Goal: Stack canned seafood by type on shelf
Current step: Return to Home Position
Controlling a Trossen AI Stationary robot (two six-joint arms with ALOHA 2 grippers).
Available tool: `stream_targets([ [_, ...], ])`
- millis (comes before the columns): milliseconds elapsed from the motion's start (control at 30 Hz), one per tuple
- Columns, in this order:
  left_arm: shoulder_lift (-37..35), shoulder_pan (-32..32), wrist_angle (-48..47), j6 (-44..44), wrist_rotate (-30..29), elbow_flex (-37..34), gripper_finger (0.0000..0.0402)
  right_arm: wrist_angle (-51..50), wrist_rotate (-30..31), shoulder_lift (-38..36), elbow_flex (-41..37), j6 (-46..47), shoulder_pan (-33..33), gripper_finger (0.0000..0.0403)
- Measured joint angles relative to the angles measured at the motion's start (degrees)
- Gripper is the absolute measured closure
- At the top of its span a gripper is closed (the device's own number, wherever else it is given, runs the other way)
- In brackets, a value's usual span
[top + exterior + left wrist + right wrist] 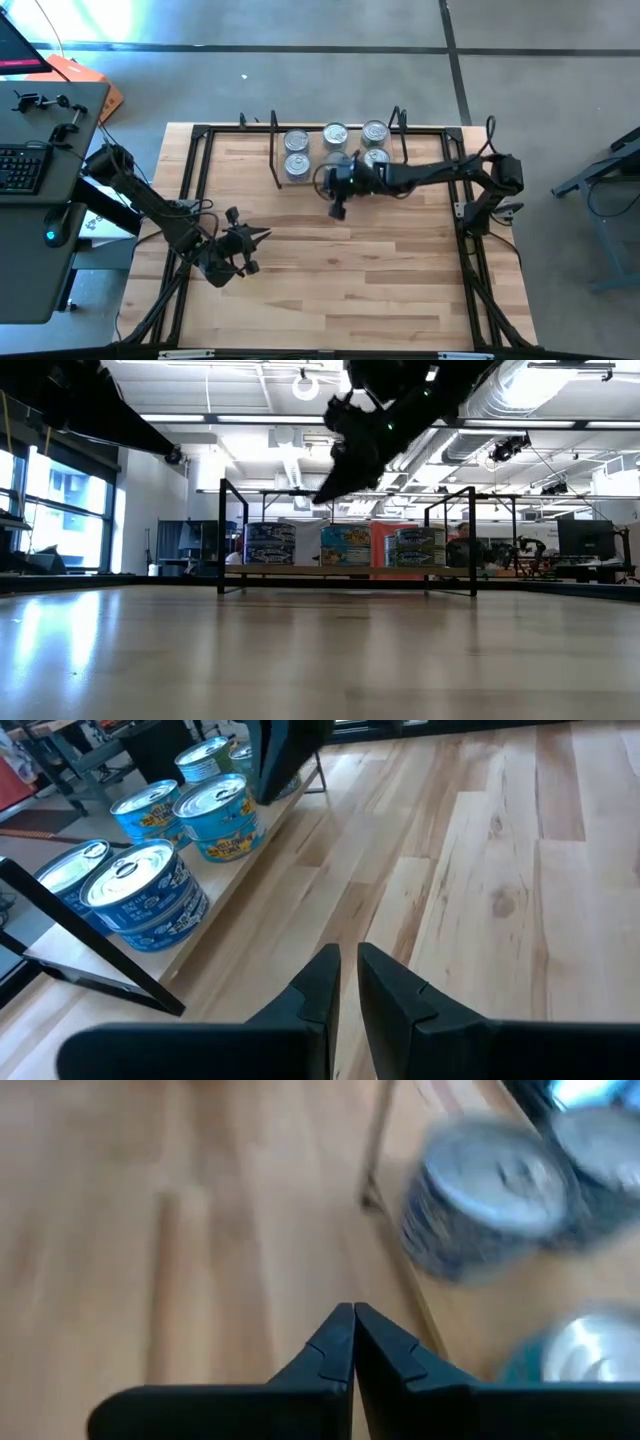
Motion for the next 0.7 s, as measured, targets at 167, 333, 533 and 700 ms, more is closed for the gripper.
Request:
stream_targets([
  [167, 0.0, 0.1, 0.2, 0.2, 0.0, 0.0, 0.0369, -1.7, 11.3, 0.0, -3.8, 1.8, 1.0, 0.0403],
  [333, 0.0, 0.2, 0.2, 0.3, -0.3, 0.0, 0.0369, -1.1, 14.7, 0.2, -5.3, 2.3, -1.5, 0.0403],
  [533, 0.0, 1.6, 0.2, 0.8, -0.5, 0.0, 0.0369, -0.6, 14.5, 0.2, -5.3, 2.1, -3.6, 0.0403],
  [700, 0.0, 2.0, 0.3, 0.6, 0.0, 0.0, 0.0369, -0.6, 14.4, -0.7, -5.4, 2.6, -1.8, 0.0403],
])
